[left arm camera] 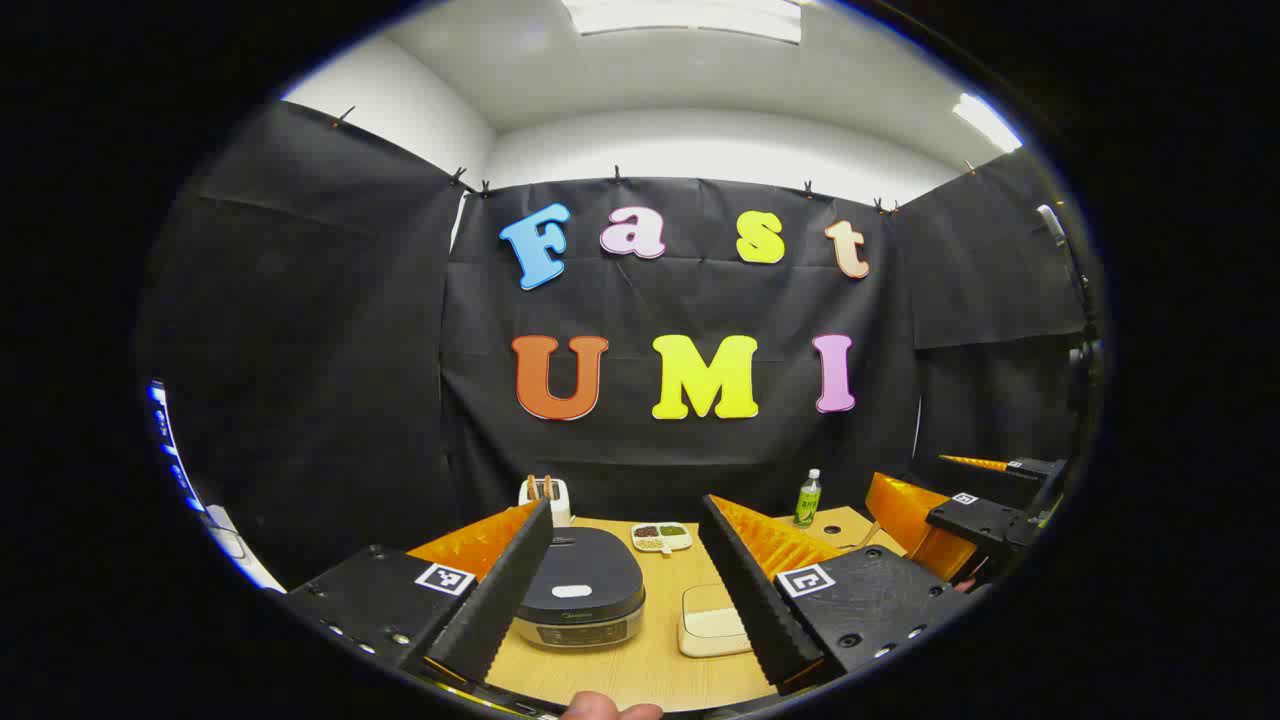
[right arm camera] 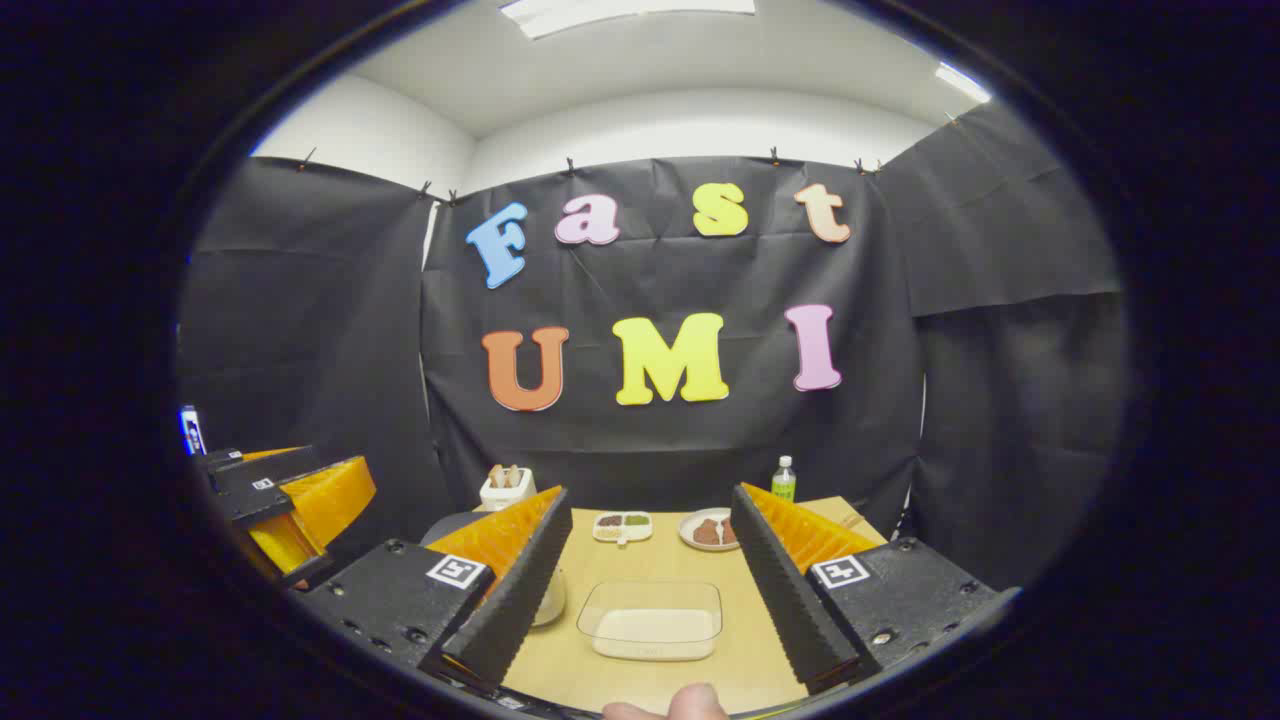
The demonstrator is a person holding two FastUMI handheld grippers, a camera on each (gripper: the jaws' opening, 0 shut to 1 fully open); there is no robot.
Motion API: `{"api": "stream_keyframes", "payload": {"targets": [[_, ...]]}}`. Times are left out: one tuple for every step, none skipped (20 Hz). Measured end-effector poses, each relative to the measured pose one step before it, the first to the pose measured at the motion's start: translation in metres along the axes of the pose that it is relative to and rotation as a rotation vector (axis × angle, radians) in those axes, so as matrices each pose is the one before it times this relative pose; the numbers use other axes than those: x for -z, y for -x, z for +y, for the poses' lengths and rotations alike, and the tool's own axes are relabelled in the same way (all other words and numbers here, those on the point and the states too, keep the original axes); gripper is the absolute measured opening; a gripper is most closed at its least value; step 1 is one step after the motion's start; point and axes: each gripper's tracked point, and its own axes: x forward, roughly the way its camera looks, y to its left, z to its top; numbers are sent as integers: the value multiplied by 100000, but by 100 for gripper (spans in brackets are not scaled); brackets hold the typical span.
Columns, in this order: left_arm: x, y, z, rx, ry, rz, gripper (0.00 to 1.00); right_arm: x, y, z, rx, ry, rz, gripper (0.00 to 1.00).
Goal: Close the left gripper, press the button to open the rice cooker; take a wooden spoon from the chopstick holder with the right hand, scoop a spoonful of rice and pour it into the rice cooker, then put the wooden spoon back into the chopstick holder.
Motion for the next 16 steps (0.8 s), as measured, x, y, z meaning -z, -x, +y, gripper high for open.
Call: {"api": "stream_keyframes", "payload": {"targets": [[163,151,86,114,415,685,94,-21,200,160,-119,199,22,100],[-37,184,70,230,334,58,94,-61,92,61,278,217,-173,97],[-141,138,144,3,357,-160,94,201,40,169,-224,245,522,100],[-43,114,124,67,658,136,94,290,103,365,-1041,-167,1057,100],[-32,116,114,-104,623,182,94,103,3,511,-1242,-254,610,97],[-143,68,133,-188,422,-59,94,-25,90,63,-140,-124,124,97],[-91,53,187,-424,209,-153,94,-183,94,-107,56,54,-433,100],[51,-79,192,-378,163,-190,94,-223,58,-45,302,252,-600,100],[29,24,119,-165,329,135,94,-39,79,-94,361,138,-306,100],[60,-15,-21,197,607,496,94,-156,57,-63,342,-70,-305,100],[-161,98,86,-215,1005,-497,94,-107,-49,-146,471,-178,-228,97],[-207,-93,290,-685,714,-496,94,-92,-21,-208,338,-149,-307,97],[83,-26,78,-138,-27,258,94,-82,-73,-75,428,-181,-241,97],[448,-7,129,-358,-731,913,94,16,-99,-83,131,63,49,100],[237,33,117,-306,-783,560,94,87,-9,-14,110,-9,88,97],[136,-94,96,-130,-534,306,94,21,-21,-20,76,51,103,97]]}}
